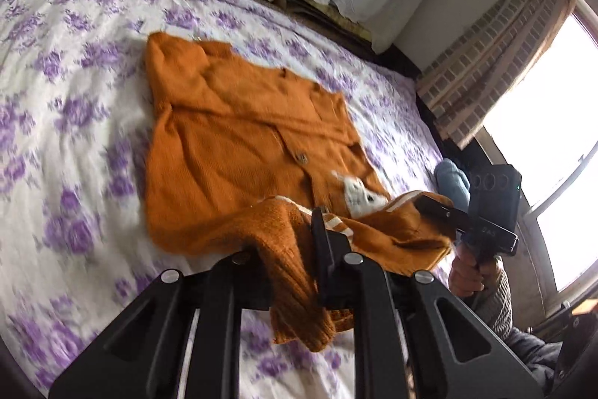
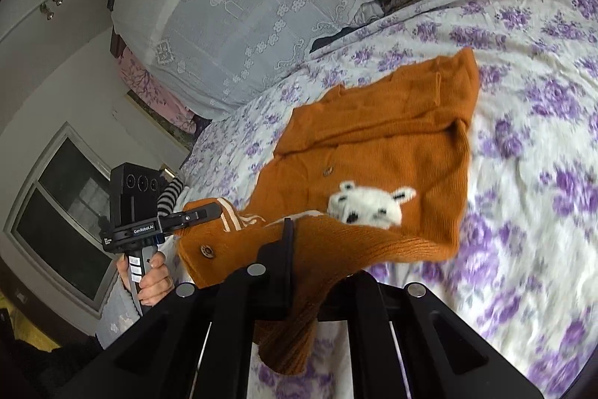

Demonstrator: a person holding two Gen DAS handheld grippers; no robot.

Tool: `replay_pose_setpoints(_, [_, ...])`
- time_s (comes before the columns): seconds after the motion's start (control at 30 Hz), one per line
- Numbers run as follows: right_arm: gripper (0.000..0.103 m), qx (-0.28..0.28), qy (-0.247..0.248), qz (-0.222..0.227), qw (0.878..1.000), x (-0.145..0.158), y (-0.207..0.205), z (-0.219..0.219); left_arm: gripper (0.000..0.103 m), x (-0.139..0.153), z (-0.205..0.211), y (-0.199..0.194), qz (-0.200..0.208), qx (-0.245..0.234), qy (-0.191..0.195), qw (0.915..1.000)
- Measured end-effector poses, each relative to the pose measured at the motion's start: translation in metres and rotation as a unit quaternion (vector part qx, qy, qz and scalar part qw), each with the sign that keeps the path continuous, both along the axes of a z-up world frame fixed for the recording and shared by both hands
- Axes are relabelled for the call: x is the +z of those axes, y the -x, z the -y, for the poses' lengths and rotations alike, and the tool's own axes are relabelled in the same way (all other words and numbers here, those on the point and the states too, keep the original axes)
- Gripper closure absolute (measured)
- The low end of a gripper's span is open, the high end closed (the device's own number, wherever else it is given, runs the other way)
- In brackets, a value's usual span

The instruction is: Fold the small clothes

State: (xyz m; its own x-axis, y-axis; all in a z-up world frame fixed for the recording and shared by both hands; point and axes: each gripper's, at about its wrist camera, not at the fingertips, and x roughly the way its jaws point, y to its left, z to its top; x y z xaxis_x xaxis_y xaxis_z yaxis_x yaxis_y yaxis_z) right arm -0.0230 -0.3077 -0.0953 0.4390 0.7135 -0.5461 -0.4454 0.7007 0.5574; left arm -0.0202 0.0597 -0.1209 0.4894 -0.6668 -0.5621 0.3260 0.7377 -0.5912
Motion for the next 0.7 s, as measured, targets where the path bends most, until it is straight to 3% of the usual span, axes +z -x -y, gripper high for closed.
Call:
replay_pose_setpoints(0.27, [0.095,-0.021,-0.018,-0.012,1.0,0.004,-0.047,-0.006,0.089,0.013,-0.004,-0.041,0.004,0.022,-0.009,0.9997])
replay_pose_setpoints(0.7, [0.095,-0.065,-0.045,-0.034,0.996,-0.001,-0.125,0.002,0.089,0.014,-0.016,-0.117,-0.002,0.064,0.007,0.9979])
